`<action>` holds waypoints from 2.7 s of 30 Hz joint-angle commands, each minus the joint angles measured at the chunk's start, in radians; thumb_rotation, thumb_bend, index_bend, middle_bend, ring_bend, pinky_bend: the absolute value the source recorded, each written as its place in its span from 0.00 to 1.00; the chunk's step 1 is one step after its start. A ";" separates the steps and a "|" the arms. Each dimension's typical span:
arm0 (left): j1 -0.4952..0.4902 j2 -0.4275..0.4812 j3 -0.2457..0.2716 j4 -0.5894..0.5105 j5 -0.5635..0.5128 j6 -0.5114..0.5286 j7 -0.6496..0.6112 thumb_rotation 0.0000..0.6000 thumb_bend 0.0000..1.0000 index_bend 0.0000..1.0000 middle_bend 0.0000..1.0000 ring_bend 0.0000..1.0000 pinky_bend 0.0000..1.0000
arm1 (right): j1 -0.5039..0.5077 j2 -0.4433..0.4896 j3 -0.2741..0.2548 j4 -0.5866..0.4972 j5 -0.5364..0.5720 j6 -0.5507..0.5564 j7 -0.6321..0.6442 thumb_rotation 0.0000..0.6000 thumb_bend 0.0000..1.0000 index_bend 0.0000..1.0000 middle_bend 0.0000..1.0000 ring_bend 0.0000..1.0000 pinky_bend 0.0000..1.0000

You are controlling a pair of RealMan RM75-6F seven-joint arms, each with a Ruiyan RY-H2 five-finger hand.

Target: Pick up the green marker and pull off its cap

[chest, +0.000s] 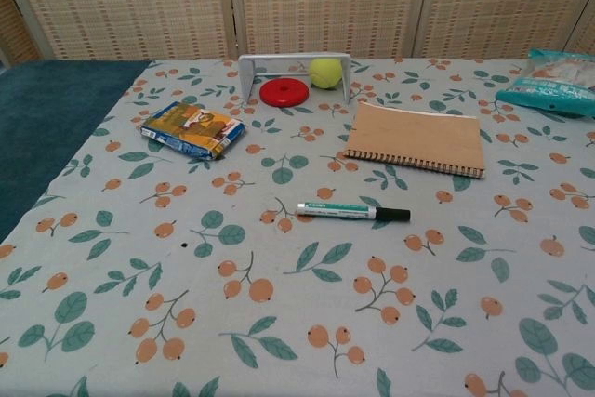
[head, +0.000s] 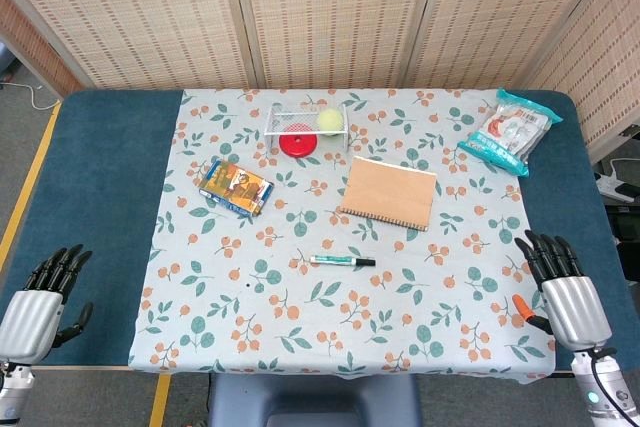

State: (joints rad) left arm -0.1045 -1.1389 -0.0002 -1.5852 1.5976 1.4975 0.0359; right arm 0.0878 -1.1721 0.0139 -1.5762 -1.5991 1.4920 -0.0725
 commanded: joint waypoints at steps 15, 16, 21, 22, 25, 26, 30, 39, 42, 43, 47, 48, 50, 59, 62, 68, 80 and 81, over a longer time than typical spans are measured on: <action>-0.274 -0.286 -0.070 0.018 0.075 -0.298 0.121 1.00 0.44 0.17 0.24 0.60 0.90 | 0.000 0.010 0.006 -0.019 0.017 -0.009 -0.013 1.00 0.19 0.00 0.00 0.00 0.00; -0.302 -0.317 -0.083 0.026 0.056 -0.338 0.142 1.00 0.44 0.18 0.25 0.62 0.92 | 0.000 0.011 0.008 -0.019 0.019 -0.008 -0.012 1.00 0.19 0.00 0.00 0.00 0.00; -0.403 -0.441 -0.145 0.084 -0.024 -0.453 0.247 1.00 0.44 0.17 0.24 0.67 0.95 | 0.003 0.013 0.016 -0.014 0.040 -0.019 -0.007 1.00 0.19 0.00 0.00 0.00 0.00; -0.423 -0.471 -0.159 0.102 -0.039 -0.465 0.274 1.00 0.44 0.16 0.24 0.68 0.95 | 0.005 0.014 0.018 -0.012 0.047 -0.027 -0.004 1.00 0.19 0.00 0.00 0.00 0.00; -0.466 -0.538 -0.187 0.147 -0.088 -0.501 0.345 1.00 0.44 0.16 0.25 0.69 0.96 | 0.010 0.022 0.019 -0.016 0.065 -0.049 0.002 1.00 0.19 0.00 0.00 0.00 0.00; -0.478 -0.557 -0.194 0.161 -0.099 -0.506 0.364 1.00 0.44 0.17 0.25 0.69 0.96 | 0.011 0.024 0.019 -0.018 0.068 -0.053 0.003 1.00 0.19 0.00 0.00 0.00 0.00; -0.527 -0.627 -0.204 0.224 -0.135 -0.541 0.405 1.00 0.44 0.16 0.26 0.70 0.97 | 0.009 0.033 0.023 -0.026 0.078 -0.052 0.006 1.00 0.19 0.00 0.00 0.00 0.00; -0.611 -0.792 -0.215 0.412 -0.135 -0.508 0.428 1.00 0.44 0.22 0.33 0.73 0.98 | 0.007 0.046 0.025 -0.037 0.094 -0.060 0.018 1.00 0.19 0.00 0.00 0.00 0.00; -0.631 -0.844 -0.211 0.484 -0.115 -0.473 0.431 1.00 0.44 0.23 0.35 0.73 0.98 | 0.010 0.050 0.024 -0.039 0.097 -0.070 0.023 1.00 0.19 0.00 0.00 0.00 0.00; -0.640 -0.861 -0.209 0.511 -0.113 -0.471 0.437 1.00 0.44 0.24 0.35 0.73 0.98 | 0.010 0.053 0.025 -0.039 0.098 -0.070 0.026 1.00 0.19 0.00 0.00 0.00 0.00; -0.672 -0.903 -0.204 0.584 -0.110 -0.482 0.445 1.00 0.44 0.27 0.35 0.73 0.98 | 0.009 0.061 0.027 -0.043 0.098 -0.067 0.045 1.00 0.19 0.00 0.00 0.00 0.00; -0.679 -0.912 -0.202 0.599 -0.107 -0.483 0.444 1.00 0.44 0.27 0.35 0.73 0.98 | 0.009 0.063 0.028 -0.044 0.097 -0.066 0.050 1.00 0.19 0.00 0.00 0.00 0.00; -0.693 -0.931 -0.193 0.632 -0.097 -0.480 0.439 1.00 0.44 0.28 0.36 0.73 0.98 | 0.008 0.067 0.029 -0.045 0.095 -0.062 0.058 1.00 0.19 0.00 0.00 0.00 0.00; -0.739 -0.983 -0.181 0.712 -0.085 -0.482 0.437 1.00 0.44 0.31 0.37 0.73 0.98 | 0.010 0.078 0.028 -0.048 0.094 -0.069 0.080 1.00 0.19 0.00 0.00 0.00 0.00; -0.749 -0.995 -0.178 0.740 -0.084 -0.480 0.444 1.00 0.44 0.32 0.37 0.73 0.98 | 0.012 0.078 0.026 -0.049 0.094 -0.074 0.079 1.00 0.19 0.00 0.00 0.00 0.00; -0.763 -1.010 -0.161 0.791 -0.073 -0.476 0.454 1.00 0.44 0.34 0.38 0.73 0.98 | 0.012 0.076 0.027 -0.049 0.093 -0.070 0.075 1.00 0.19 0.00 0.00 0.00 0.00; -0.767 -1.020 -0.151 0.829 -0.088 -0.478 0.468 1.00 0.44 0.41 0.47 0.73 0.99 | 0.012 0.077 0.024 -0.050 0.089 -0.071 0.072 1.00 0.19 0.00 0.00 0.00 0.00; -0.767 -1.020 -0.149 0.831 -0.089 -0.478 0.471 1.00 0.44 0.41 0.48 0.73 0.99 | 0.012 0.077 0.024 -0.051 0.088 -0.070 0.071 1.00 0.19 0.00 0.00 0.00 0.00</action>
State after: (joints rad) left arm -0.8711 -2.1590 -0.1500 -0.7552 1.5092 1.0199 0.5060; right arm 0.0997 -1.0955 0.0379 -1.6267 -1.5107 1.4221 -0.0011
